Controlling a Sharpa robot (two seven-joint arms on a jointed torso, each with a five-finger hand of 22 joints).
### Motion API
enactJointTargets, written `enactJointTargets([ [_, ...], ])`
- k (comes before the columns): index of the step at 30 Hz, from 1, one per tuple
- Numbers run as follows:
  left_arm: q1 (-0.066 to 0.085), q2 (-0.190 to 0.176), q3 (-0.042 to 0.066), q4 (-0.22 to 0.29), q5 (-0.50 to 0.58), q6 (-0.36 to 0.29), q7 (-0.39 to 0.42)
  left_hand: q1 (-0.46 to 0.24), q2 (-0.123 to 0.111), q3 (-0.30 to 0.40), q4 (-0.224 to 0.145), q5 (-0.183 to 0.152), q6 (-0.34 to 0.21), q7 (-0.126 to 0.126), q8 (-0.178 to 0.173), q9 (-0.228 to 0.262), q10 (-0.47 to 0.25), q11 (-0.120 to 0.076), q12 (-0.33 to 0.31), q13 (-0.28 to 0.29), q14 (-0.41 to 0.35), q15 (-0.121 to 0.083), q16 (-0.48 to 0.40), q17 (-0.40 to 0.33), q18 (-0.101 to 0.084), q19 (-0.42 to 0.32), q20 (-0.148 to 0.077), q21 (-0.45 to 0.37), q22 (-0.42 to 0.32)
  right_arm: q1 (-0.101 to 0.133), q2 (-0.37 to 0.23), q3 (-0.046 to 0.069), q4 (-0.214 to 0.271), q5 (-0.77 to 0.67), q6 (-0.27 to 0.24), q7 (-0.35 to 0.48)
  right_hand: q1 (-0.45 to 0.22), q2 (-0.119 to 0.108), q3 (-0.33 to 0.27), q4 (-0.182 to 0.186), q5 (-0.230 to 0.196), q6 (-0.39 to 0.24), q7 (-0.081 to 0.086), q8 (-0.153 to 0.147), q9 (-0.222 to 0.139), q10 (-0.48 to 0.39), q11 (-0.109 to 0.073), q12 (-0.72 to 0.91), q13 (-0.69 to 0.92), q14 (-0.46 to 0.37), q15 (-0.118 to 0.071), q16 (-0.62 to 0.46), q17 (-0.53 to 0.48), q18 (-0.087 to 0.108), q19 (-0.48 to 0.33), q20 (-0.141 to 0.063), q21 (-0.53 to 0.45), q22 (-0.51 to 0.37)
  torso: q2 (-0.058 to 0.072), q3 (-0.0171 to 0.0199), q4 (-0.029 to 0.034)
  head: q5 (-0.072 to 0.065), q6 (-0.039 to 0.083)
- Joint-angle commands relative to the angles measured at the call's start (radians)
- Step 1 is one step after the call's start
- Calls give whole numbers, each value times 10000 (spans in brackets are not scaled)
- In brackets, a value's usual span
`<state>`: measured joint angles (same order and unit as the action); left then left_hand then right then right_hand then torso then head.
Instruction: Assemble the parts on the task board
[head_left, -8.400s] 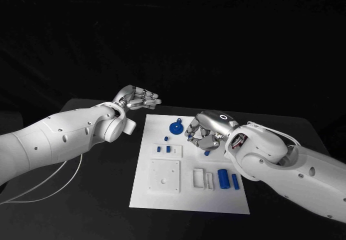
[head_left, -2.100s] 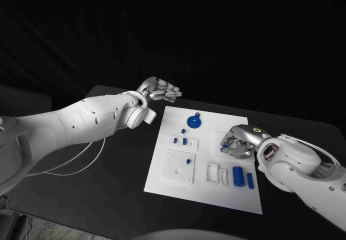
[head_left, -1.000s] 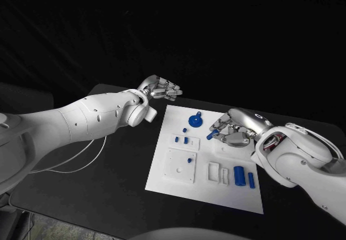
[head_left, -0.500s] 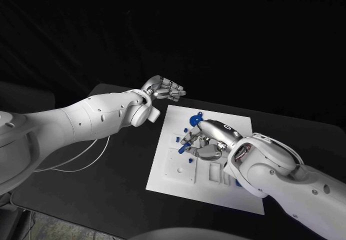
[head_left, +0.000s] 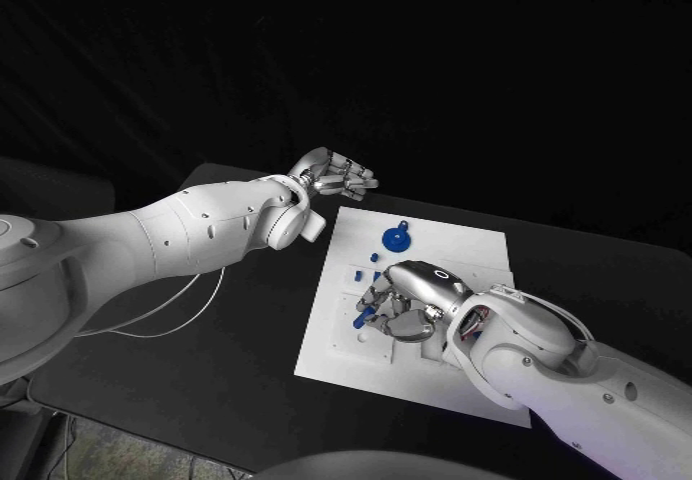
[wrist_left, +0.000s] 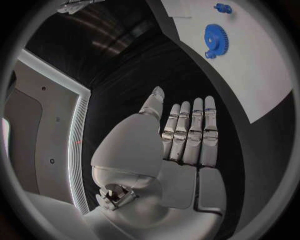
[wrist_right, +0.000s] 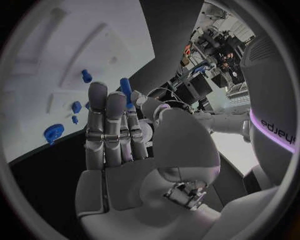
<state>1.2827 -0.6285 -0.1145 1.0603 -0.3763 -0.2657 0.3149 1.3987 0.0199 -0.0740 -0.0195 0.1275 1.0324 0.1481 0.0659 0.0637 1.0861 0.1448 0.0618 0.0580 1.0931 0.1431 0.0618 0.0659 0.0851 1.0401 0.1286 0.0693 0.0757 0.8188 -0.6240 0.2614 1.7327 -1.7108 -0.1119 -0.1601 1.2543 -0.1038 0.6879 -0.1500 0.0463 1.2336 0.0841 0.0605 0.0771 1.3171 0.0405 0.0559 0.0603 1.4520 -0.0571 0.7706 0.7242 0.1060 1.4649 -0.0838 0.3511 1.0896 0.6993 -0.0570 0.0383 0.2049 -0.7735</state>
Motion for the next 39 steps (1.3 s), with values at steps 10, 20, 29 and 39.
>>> enactJointTargets([
  [10,-10,12,12,32,49,117,47,-5,84,34,28,-8,-26,-37,-13,-9,-36,-4,-6,11,-27,3,-8,-6,-63,-11,26,40,-15,-83,96,-113,-160,-1060,415,59,3,127,-5,-91,34,42,-9,43,6,220,-130,49,11,4,-60,82,-28,137,326,-24,-43,63,0,-6,9,27,-52],
  [20,-10,12,12,35,49,121,44,-5,84,34,28,-8,-26,-37,-13,-9,-36,-4,-6,11,-27,3,-8,-6,-63,-11,26,40,-15,-117,153,-193,-255,-1289,666,-33,-7,131,-8,-101,34,42,-8,41,4,219,-129,48,10,-3,-60,82,-37,132,319,-27,-57,82,-6,-11,0,49,-72],
  [29,-11,13,12,38,49,127,44,-17,93,31,36,-12,-38,-33,-16,-10,-32,-7,-7,10,-26,2,-9,-7,-68,-11,23,43,-13,-127,210,-246,-341,-1432,698,-92,-9,136,-3,-114,33,47,-10,42,4,225,-132,49,11,-3,-60,82,-49,132,321,-27,-80,96,-5,-14,-2,65,-96],
  [39,-11,8,12,46,49,140,44,-17,93,31,36,-12,-38,-33,-16,-10,-32,-7,-7,10,-26,2,-9,-7,-68,-11,23,43,-13,-142,292,-427,-428,-1975,522,-315,-26,101,60,-144,32,83,-18,46,5,257,-139,49,10,-1,-68,104,-61,128,333,-36,-64,169,0,-3,6,95,-131],
])
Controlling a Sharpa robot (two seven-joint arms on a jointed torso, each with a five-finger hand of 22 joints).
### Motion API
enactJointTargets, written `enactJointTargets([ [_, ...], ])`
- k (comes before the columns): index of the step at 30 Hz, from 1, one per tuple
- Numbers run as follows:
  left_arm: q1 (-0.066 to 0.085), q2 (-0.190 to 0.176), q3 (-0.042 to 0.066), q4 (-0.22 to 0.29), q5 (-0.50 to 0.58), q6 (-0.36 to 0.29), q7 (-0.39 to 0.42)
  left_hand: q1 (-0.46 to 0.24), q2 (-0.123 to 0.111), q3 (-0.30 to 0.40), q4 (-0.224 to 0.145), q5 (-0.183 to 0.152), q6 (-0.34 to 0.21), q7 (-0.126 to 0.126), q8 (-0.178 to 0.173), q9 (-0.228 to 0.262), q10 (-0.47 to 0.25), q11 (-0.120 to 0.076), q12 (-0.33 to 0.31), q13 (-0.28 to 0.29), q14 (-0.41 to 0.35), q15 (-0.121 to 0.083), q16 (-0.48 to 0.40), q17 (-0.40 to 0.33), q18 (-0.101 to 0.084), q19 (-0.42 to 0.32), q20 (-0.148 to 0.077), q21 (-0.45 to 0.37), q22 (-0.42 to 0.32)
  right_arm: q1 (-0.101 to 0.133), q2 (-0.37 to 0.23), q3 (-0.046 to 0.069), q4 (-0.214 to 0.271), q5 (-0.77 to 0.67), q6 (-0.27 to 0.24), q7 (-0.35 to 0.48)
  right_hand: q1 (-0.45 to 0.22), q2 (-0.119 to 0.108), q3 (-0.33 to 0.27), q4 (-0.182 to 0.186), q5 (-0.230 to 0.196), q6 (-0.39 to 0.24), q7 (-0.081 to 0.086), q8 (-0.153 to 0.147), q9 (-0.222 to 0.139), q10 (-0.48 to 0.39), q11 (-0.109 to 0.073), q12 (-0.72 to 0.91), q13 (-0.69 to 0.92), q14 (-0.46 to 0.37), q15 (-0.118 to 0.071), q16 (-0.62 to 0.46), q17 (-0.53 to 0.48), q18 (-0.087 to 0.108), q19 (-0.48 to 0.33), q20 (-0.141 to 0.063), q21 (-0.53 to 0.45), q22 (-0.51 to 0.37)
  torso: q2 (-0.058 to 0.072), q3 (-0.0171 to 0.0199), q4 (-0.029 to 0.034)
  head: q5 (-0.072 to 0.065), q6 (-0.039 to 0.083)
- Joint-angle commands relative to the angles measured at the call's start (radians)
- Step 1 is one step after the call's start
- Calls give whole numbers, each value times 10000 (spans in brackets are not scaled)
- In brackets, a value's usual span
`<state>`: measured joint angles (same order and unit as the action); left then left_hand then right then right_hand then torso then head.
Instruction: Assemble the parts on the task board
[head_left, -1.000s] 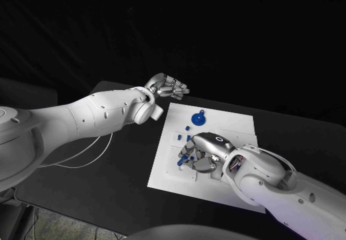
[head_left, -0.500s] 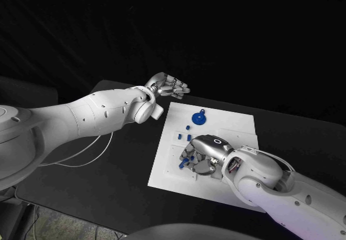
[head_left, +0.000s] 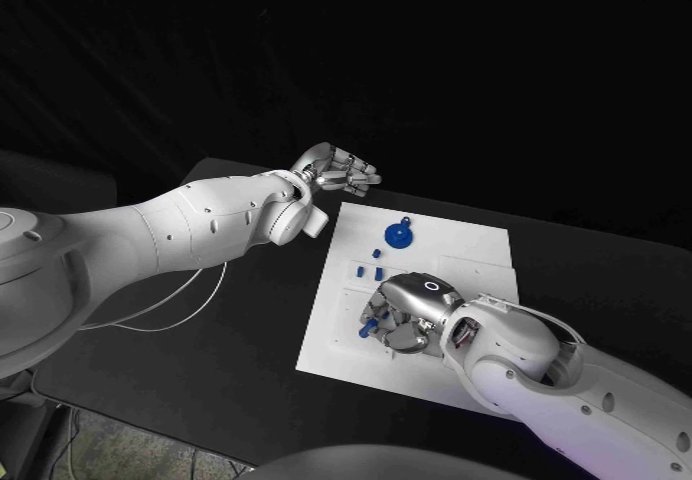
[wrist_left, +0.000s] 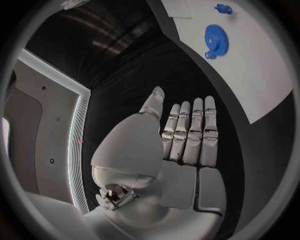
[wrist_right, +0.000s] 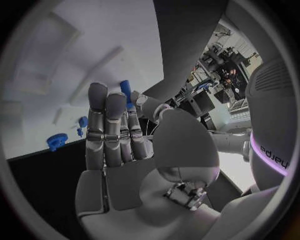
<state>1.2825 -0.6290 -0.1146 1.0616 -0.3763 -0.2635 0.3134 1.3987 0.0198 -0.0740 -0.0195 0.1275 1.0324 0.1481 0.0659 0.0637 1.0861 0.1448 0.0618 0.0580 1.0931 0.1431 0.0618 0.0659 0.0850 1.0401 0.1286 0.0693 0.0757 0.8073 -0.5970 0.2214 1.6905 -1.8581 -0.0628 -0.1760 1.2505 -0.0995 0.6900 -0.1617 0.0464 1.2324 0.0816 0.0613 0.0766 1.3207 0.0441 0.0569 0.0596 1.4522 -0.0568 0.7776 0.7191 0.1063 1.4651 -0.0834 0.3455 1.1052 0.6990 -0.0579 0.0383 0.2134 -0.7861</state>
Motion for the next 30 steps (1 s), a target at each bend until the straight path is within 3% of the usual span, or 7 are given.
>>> enactJointTargets([
  [1,-9,12,12,32,49,118,57,-17,93,31,36,-12,-38,-33,-16,-10,-32,-6,-7,10,-26,2,-9,-7,-68,-11,23,44,-14,-28,26,-38,-11,-546,31,-175,13,58,39,-26,31,95,8,38,10,221,-175,38,17,-3,-71,34,-10,125,332,-40,-8,13,3,6,6,10,-6],
  [18,-10,33,12,35,49,142,46,-17,93,31,36,-12,-38,-33,-16,-10,-32,-6,-7,10,-26,2,-9,-7,-68,-11,23,44,-14,-33,160,-272,170,-650,-75,-59,-34,37,-84,52,46,59,16,30,0,163,-165,35,17,-2,-46,30,-73,116,326,-12,-110,42,0,-1,2,-18,-11],
  [22,-11,36,12,39,49,161,45,-13,108,32,37,-11,-43,-31,-13,-9,-39,-5,-6,10,-29,5,-8,-6,-66,-13,25,43,-14,-33,196,-287,199,-589,142,-162,-181,-148,-671,59,800,-146,58,22,-51,-123,-98,36,15,-9,1,55,-103,145,331,36,-148,42,-3,-8,8,-27,-15],
  [26,-11,36,12,39,49,177,36,-13,108,32,37,-11,-43,-31,-13,-9,-39,-5,-6,10,-29,5,-8,-6,-66,-13,25,43,-14,-33,187,-319,150,-578,319,-303,-169,-191,-1349,68,1071,-313,81,24,-87,-317,-43,26,9,-24,42,82,-141,180,342,85,-209,14,-5,-18,5,-32,-30],
  [30,-11,36,13,34,49,189,28,-13,108,32,37,-11,-43,-31,-13,-9,-39,-5,-6,10,-29,5,-8,-6,-66,-13,25,43,-14,-33,183,-339,110,-587,370,-439,-251,-330,-1580,78,1274,-494,117,11,-106,-492,20,24,5,-32,77,89,-172,191,345,111,-245,-7,-1,-7,1,-21,-43],
])
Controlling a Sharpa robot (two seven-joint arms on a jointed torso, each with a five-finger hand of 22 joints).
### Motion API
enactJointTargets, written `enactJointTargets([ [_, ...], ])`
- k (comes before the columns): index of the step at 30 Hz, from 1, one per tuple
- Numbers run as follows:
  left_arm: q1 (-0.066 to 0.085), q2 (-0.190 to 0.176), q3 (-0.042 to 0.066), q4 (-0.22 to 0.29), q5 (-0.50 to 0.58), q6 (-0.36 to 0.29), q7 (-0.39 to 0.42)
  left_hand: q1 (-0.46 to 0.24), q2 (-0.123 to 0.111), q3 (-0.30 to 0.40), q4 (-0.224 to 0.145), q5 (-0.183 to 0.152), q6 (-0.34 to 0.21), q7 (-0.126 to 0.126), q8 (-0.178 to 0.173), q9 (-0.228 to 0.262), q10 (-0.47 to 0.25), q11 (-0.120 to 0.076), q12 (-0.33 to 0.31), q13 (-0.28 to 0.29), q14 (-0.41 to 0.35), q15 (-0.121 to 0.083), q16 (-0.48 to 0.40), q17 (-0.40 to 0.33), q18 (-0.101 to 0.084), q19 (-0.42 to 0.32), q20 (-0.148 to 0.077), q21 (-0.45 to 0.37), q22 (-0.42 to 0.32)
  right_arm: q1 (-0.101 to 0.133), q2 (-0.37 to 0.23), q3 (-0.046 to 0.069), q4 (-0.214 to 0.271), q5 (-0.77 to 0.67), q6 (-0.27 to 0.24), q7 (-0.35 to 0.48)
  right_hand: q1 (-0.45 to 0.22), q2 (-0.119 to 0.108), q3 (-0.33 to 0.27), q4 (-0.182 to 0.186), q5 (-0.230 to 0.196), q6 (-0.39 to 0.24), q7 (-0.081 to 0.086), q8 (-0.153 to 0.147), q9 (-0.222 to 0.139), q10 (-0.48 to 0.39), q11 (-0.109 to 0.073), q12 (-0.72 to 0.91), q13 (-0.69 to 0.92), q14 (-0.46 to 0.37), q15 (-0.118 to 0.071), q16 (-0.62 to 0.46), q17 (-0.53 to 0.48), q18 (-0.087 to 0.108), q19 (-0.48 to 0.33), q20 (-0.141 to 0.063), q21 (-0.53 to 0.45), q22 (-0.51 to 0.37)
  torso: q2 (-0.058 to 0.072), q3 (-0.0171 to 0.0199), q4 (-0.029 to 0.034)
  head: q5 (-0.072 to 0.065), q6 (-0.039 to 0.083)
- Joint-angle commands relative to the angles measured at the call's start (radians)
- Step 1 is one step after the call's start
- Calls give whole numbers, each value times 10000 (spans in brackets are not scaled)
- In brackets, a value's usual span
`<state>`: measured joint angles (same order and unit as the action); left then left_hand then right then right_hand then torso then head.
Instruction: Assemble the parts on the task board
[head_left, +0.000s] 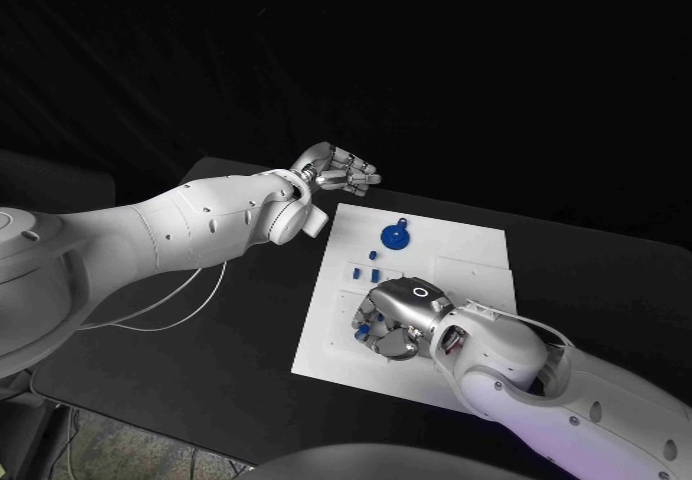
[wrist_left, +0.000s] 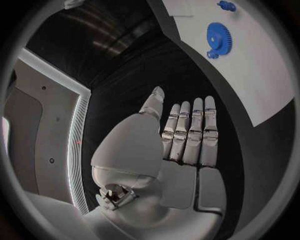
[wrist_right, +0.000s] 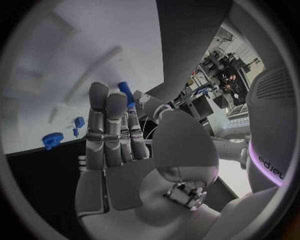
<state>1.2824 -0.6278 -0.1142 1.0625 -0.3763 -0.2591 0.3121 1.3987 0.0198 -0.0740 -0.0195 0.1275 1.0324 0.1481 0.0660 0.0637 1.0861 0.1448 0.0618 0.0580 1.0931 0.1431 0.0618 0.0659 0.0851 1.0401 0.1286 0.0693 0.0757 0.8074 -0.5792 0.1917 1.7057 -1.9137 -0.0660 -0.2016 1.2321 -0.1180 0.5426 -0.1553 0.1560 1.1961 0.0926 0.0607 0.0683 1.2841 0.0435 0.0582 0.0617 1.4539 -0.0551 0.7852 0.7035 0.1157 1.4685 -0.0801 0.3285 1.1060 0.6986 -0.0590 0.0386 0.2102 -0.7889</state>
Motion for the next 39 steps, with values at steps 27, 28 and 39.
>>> enactJointTargets([
  [27,-11,25,10,18,49,192,11,-18,121,28,44,-20,-41,-32,-14,-9,-42,-4,-7,10,-34,5,-8,-6,-66,-13,25,43,-14,-34,6,-67,-74,283,-872,-13,140,-470,-606,144,50,-926,148,18,-45,-586,183,31,-21,-90,176,19,-254,281,345,244,-223,-312,3,9,-6,29,-31],
  [28,-11,26,10,18,49,193,11,-18,121,28,44,-20,-41,-32,-14,-9,-42,-4,-7,10,-34,5,-8,-6,-66,-13,25,43,-14,-34,5,-67,-70,293,-912,8,135,-478,-551,129,53,-929,131,17,-45,-462,146,24,-19,-83,154,26,-248,254,346,218,-206,-302,4,8,-5,27,-37],
  [39,-11,20,10,14,49,210,-5,-18,121,28,44,-20,-41,-32,-14,-9,-42,-4,-7,10,-34,5,-8,-6,-66,-13,25,43,-14,-35,-18,-68,-22,571,-1182,214,139,-414,-648,62,151,-968,61,18,-44,379,-116,32,11,-58,-22,61,-175,28,333,10,-69,-214,1,8,-2,27,-57],
])
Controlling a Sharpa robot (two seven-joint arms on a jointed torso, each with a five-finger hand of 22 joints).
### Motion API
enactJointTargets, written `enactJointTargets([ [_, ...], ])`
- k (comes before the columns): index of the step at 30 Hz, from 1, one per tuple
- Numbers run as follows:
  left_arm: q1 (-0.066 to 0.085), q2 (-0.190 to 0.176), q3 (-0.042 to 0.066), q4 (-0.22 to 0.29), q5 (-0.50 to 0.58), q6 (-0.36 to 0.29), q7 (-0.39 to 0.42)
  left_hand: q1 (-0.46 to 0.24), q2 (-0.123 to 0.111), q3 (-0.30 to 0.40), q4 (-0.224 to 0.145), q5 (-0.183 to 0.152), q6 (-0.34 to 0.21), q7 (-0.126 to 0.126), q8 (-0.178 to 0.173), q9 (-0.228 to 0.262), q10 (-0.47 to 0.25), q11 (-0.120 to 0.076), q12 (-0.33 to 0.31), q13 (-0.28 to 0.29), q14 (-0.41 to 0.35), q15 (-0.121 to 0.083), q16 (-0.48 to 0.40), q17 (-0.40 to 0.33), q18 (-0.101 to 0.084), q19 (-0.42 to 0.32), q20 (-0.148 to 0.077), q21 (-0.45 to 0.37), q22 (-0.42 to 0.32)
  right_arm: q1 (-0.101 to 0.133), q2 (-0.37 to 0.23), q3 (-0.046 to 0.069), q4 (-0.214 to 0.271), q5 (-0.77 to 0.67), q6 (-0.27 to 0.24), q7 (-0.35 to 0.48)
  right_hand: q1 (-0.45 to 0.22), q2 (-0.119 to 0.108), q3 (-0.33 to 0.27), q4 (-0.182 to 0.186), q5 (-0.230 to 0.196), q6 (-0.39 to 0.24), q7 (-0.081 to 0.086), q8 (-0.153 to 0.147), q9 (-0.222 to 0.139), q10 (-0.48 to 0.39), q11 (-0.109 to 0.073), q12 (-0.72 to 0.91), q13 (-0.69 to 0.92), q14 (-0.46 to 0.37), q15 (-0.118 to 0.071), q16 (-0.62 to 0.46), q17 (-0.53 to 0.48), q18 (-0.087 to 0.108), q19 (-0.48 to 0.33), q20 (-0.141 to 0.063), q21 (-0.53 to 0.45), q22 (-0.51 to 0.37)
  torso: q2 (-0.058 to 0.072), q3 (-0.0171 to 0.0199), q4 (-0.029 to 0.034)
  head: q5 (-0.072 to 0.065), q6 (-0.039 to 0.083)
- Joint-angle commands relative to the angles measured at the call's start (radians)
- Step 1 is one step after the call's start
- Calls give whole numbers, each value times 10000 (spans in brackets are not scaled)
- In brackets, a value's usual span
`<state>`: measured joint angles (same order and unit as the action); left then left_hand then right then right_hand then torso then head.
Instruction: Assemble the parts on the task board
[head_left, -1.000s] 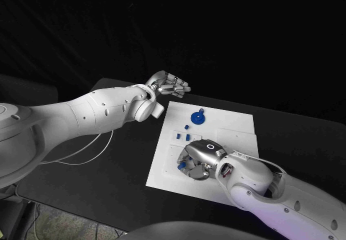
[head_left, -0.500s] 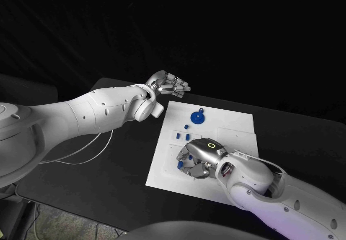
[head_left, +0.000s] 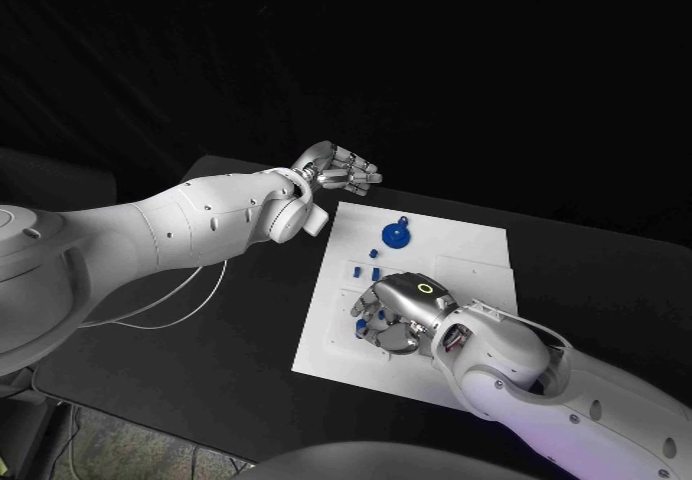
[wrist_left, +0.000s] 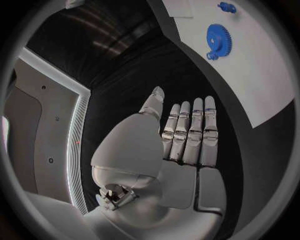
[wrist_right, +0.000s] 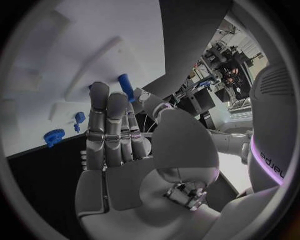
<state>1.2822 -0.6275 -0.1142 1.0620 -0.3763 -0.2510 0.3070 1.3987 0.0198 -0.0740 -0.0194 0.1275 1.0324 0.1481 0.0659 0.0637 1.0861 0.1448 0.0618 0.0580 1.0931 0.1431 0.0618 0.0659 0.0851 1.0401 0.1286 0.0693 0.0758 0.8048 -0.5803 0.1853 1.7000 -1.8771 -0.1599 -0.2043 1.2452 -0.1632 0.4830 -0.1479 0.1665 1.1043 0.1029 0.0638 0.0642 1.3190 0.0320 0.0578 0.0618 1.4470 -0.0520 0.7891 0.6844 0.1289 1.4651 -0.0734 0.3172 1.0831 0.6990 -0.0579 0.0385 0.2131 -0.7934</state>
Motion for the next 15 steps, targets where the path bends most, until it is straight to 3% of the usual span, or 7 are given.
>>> enactJointTargets([
  [1,-10,16,10,18,49,134,43,-17,125,23,43,-23,-50,-29,-15,-9,-45,-2,-7,11,-38,6,-8,-6,-65,-15,27,43,-15,-10,-12,-3,48,258,-249,262,12,55,-81,-14,65,-47,-39,-12,-2,86,-17,46,16,17,-62,23,24,-112,371,-62,52,17,-3,-2,-1,-3,-13],
  [15,-10,2,10,13,49,159,16,-16,130,18,43,-27,-61,-26,-15,-10,-49,0,-7,11,-41,7,-8,-6,-64,-18,29,42,-15,-13,-145,-3,83,510,-235,322,-55,74,-465,-18,181,-67,-44,-12,-2,149,-33,41,20,30,-75,-35,49,-159,364,-89,26,-10,1,6,-10,2,-29],
])
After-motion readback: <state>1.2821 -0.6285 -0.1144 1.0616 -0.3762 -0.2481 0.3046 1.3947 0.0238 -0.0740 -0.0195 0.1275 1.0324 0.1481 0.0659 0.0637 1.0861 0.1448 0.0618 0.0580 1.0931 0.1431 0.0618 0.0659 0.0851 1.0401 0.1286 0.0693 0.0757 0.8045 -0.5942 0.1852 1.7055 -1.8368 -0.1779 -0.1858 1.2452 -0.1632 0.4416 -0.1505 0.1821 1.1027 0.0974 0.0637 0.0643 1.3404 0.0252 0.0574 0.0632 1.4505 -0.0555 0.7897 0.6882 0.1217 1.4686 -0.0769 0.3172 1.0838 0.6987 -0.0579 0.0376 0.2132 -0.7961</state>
